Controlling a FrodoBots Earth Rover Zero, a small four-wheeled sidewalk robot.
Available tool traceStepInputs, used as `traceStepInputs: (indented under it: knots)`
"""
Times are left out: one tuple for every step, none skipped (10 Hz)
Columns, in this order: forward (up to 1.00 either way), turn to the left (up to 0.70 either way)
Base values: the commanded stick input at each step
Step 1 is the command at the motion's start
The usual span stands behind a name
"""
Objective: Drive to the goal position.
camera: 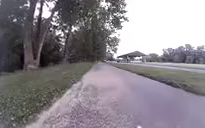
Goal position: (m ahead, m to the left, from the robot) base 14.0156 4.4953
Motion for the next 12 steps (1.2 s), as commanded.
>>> traceStepInputs:
  knots:
    - [0.70, 0.00]
    - [0.70, 0.00]
    - [0.70, 0.00]
    - [0.70, 0.00]
    - [0.70, 0.00]
    - [0.70, 0.00]
    - [0.70, 0.00]
    - [0.70, 0.00]
    - [0.70, 0.00]
    - [0.70, 0.00]
    - [0.70, 0.00]
    - [0.70, 0.00]
